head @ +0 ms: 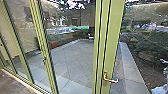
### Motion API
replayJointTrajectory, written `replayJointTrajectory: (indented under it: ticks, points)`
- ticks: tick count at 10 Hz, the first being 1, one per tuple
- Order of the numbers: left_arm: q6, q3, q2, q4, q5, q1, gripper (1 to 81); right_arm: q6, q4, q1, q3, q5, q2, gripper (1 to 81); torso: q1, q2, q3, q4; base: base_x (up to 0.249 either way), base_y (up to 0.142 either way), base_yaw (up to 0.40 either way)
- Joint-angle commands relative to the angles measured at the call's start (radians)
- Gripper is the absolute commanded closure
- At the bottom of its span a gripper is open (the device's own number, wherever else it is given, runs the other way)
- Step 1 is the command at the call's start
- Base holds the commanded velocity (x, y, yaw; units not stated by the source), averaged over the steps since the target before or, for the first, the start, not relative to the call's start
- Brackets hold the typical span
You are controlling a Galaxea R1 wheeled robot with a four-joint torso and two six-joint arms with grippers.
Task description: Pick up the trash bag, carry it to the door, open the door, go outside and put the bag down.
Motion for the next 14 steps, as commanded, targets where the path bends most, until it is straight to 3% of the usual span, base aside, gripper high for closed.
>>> replayJointTrajectory:
  ticks: [1, 4, 8, 9, 14]
  points:
    - [0.006, 0.005, -0.002, 0.0, 0.084, -0.038, 81.1, 0.001, 0.142, 0.178, 0.203, -0.048, -0.219, 1.0, 0.0, 0.0, 0.0, 0.0, 0.0, 0.0, 0.0]
    - [0.006, 0.004, 0.01, 0.004, 0.08, -0.038, 81.1, 0.003, 0.178, 0.315, 0.304, -0.077, -0.301, 1.0, 0.0, 0.0, 0.0, 0.0, 0.0, 0.0, 0.0]
    - [0.005, -0.009, 0.013, -0.001, 0.078, -0.038, 81.1, 0.007, 0.339, 0.623, 0.374, -0.312, -0.346, 1.0, 0.0, 0.0, 0.0, 0.0, 0.0, 0.0, 0.0]
    - [0.003, -0.009, 0.015, 0.0, 0.078, -0.038, 81.1, 0.026, 0.36, 0.694, 0.371, -0.379, -0.352, 1.0, 0.0, 0.0, 0.0, 0.0, 0.0, 0.0, 0.0]
    - [-0.001, -0.009, 0.021, 0.0, 0.08, -0.038, 81.1, 0.233, 0.345, 0.988, 0.344, -0.569, -0.292, 1.0, 0.0, 0.0, 0.0, 0.0, 0.0, 0.0, 0.0]
